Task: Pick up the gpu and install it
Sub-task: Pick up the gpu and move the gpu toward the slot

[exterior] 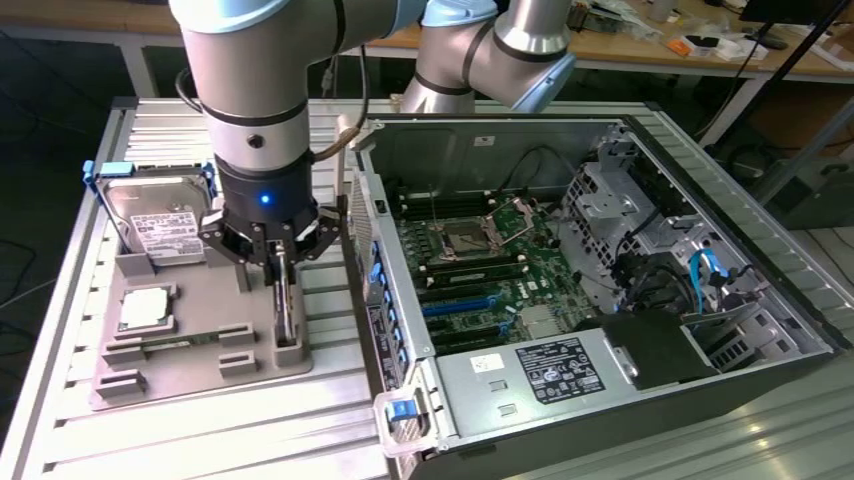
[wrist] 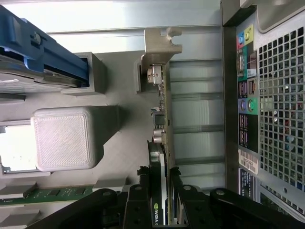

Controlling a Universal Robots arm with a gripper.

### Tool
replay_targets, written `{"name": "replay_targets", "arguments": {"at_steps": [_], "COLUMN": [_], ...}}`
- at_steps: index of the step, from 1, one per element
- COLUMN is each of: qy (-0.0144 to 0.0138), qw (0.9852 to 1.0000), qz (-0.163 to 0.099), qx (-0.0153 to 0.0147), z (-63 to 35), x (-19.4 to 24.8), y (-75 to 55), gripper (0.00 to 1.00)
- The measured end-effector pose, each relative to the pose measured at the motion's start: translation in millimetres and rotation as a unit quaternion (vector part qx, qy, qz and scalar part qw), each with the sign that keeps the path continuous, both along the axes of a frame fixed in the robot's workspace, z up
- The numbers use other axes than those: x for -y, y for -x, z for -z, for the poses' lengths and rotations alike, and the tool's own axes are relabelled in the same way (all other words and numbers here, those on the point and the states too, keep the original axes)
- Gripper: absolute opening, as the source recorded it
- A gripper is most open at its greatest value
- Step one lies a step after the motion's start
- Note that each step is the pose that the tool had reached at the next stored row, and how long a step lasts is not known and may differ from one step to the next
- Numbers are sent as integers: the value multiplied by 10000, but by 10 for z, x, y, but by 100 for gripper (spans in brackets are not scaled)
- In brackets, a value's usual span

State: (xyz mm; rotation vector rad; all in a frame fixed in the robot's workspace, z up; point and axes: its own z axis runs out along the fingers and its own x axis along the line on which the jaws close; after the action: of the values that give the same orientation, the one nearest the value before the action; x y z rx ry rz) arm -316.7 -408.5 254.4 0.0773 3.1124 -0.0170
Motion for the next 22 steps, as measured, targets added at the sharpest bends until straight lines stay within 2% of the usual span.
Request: {"name": "replay_targets", "arguments": {"at_steps": [10,22], "qy": [1,16], "qw": [10000,10000], "qz": [0,0], "qx": [0,0], "z": [-224,-457], "x": [0,0], "y": [0,0], "gripper": [27,27]}}
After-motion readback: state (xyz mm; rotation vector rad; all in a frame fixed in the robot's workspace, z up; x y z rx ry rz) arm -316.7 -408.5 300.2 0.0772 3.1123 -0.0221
